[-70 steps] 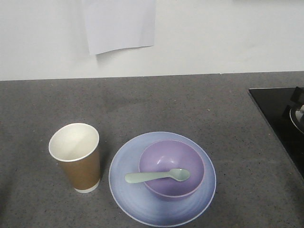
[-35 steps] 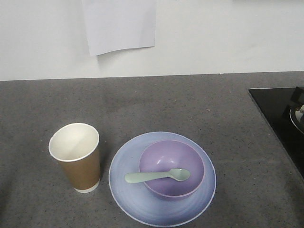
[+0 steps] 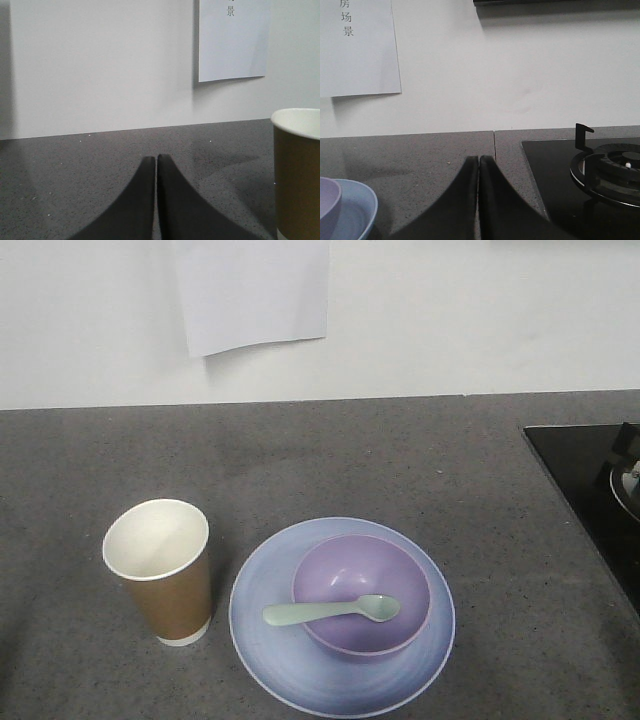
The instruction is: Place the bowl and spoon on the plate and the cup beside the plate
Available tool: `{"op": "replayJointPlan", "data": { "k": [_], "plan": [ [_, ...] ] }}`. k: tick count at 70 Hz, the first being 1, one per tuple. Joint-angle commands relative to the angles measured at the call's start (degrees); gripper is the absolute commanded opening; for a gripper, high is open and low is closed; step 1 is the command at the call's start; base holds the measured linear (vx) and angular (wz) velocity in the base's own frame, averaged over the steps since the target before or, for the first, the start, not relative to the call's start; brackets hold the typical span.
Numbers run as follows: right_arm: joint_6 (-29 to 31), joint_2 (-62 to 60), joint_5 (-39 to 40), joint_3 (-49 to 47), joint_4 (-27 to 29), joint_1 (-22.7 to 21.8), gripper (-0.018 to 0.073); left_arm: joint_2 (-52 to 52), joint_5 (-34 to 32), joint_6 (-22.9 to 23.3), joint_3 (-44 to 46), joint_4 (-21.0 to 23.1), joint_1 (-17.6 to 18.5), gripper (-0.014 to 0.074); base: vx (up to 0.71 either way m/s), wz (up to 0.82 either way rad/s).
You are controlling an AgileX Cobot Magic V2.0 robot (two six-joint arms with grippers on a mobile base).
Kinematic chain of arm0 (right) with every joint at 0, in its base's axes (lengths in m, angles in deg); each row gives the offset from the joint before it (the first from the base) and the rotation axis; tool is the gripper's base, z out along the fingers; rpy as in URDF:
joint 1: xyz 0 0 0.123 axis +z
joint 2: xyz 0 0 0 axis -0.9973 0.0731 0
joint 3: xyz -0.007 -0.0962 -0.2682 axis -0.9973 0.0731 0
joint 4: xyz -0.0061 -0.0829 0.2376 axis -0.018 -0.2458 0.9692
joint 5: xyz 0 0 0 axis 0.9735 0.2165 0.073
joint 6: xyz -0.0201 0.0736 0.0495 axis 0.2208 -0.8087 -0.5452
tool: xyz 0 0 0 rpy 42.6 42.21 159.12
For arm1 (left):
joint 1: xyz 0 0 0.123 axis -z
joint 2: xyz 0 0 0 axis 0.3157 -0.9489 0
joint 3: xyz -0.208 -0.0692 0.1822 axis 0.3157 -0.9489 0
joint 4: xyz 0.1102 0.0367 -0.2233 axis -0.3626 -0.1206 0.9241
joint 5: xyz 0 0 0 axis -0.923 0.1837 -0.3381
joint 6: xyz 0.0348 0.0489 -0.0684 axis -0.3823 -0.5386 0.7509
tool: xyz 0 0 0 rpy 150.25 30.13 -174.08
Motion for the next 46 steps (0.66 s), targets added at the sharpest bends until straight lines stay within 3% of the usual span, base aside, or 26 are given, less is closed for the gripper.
{"op": "replayJointPlan", "data": {
  "k": [1, 46],
  "plan": [
    [0.1, -0.5, 4.3, 0.2, -0.5, -0.4, -0.0009, 0.9, -4.2, 0.6, 0.5, 0.3, -0.1, -0.0006, 0.00, 0.00],
    [0.1, -0.5, 4.3, 0.2, -0.5, -0.4, -0.0007, 0.9, -4.2, 0.6, 0.5, 0.3, -0.1, -0.0006, 0.00, 0.00]
  ]
}}
